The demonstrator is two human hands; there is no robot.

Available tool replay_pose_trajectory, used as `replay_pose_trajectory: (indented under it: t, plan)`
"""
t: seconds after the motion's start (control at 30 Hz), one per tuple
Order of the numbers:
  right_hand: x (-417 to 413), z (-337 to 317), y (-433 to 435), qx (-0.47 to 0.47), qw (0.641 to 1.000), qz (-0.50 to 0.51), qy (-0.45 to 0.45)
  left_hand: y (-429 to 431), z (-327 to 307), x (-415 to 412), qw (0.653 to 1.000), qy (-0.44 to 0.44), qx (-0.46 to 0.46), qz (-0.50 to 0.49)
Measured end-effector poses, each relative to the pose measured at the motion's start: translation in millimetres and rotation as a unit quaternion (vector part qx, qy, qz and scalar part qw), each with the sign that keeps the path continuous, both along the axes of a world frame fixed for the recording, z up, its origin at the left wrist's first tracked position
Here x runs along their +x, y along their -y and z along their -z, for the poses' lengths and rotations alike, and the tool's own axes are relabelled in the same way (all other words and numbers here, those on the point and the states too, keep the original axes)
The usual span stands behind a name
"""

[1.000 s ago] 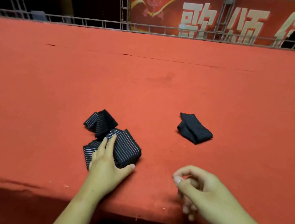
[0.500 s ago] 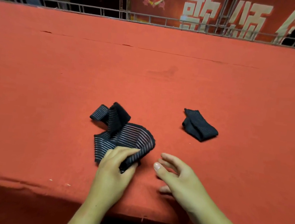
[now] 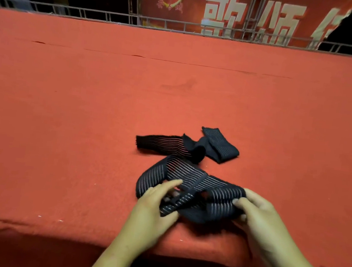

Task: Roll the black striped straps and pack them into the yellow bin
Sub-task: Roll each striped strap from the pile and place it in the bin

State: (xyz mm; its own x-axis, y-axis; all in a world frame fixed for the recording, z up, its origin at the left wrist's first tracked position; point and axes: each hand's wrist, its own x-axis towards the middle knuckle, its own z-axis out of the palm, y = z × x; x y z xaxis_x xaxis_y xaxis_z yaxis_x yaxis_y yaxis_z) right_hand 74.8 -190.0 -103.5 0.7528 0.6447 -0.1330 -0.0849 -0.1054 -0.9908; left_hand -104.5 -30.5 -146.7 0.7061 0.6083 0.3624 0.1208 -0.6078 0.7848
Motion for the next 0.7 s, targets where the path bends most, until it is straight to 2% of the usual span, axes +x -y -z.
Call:
replay_pose_trajectory:
  t: [0.07, 0.13, 0.27, 0.4, 0.47, 0.53, 0.6, 0.7]
  plan:
    - [8.4, 1.1, 13.2, -0.002, 1.0, 0.01, 0.0, -3.7, 0.2, -0.7, 0.997, 0.012, -0.075, 0.014]
    - [13.2, 1.9, 22.1, 0.009, 0.999, 0.03, -0.014, -8.7, -2.9, -4.3, 0.995, 0.006, -0.093, 0.025]
    - [19.6, 10.0, 36.9, 0.018, 0.996, 0.061, -0.063, -7.1, -3.8, -3.8, 0.999, -0.003, -0.046, 0.012]
    - [16.9, 13.2, 39.5, -0.032, 0.994, 0.098, -0.021, -4.8, 0.6, -1.1, 0.998, -0.05, 0.019, 0.027]
    - [15.9, 12.6, 40.3, -0.109, 0.99, 0.086, 0.031, -0.1, -0.6, -1.2, 0.991, -0.1, 0.06, 0.06]
    - [12.1, 9.0, 41.2, -0.195, 0.971, 0.048, 0.13, 5.7, -2.8, -2.5, 0.979, -0.165, 0.09, 0.077]
    - [6.9, 6.2, 39.3, -0.244, 0.939, 0.03, 0.243, 11.0, -5.8, -3.1, 0.969, -0.214, 0.085, 0.09]
    - [0.2, -1.9, 20.5, -0.313, 0.886, -0.004, 0.342, 17.7, -9.6, -0.4, 0.973, -0.206, 0.065, 0.076]
